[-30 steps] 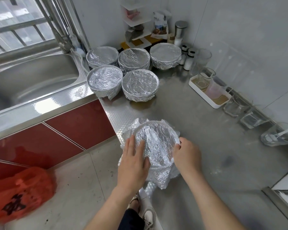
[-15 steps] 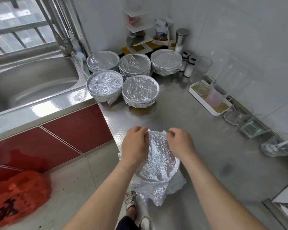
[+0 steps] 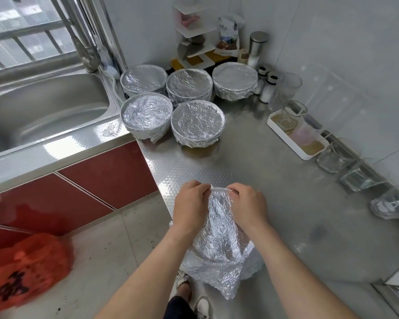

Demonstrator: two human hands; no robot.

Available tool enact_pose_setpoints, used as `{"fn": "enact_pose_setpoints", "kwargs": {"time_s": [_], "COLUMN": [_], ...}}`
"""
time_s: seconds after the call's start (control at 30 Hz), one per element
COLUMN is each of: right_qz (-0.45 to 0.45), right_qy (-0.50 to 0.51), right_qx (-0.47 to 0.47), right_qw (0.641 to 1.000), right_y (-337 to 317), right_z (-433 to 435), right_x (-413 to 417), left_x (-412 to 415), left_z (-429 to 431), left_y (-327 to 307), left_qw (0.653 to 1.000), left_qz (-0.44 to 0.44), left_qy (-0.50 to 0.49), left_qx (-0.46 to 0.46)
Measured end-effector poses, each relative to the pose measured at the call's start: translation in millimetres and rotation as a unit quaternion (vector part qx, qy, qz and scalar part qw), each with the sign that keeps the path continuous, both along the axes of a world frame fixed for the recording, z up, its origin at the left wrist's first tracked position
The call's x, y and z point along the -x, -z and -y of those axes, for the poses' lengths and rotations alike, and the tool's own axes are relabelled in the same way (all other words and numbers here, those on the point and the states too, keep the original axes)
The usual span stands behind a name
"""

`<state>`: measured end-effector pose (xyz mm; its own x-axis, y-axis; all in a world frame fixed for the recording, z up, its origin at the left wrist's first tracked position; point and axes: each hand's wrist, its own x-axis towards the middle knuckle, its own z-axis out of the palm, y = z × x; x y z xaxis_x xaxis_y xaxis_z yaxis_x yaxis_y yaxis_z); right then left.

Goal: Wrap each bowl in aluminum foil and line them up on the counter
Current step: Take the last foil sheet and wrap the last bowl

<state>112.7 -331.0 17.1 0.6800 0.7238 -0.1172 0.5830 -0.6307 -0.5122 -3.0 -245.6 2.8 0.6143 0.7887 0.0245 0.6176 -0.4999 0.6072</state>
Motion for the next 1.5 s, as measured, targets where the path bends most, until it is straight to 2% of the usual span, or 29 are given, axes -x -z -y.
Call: {"fn": "enact_pose_setpoints", "kwargs": {"time_s": [0.2,0.33,0.43,0.7,0.9,1.07,1.23,1.33,1.5], "right_qz": [-0.063,-0.104,-0.122,-0.090,-0.078,-0.052,-0.041,-0.065,-0.075], "right_qy": [0.004,-0.012,-0.016,0.017,-0.035,-0.115,-0.108,-0.098,-0.132], "right_qx": [-0.024,0.010,0.041,0.023,0.042,0.065,0.057,0.042,0.002], "right_qw": [0.998,0.994,0.992,0.995,0.995,0.990,0.992,0.992,0.988], "right_y": [-1,-10,-16,-6,-19,-23,-16,-9,2], "right_z": [9,12,5,9,3,-18,-19,-14,-8], "right_x": [-5,-15,-16,-3,-1,6,4,1,4], "left_x": [4,25,35,42,40,35,32,30,24], "left_z": [3,9,13,14,13,13,12,11,9], "left_y": [-10,-12,-8,-9,-8,-9,-11,-11,-10], "left_qw": [1.000,0.998,0.995,0.987,0.983,0.989,0.996,0.999,0.999], "left_qz": [-0.001,0.000,0.009,0.040,0.040,0.011,-0.011,-0.019,-0.037], "left_qy": [0.012,-0.068,-0.091,-0.138,-0.151,-0.129,-0.080,-0.049,-0.009], "left_qx": [0.017,0.014,0.038,0.078,0.097,0.065,0.028,0.009,-0.003]}}
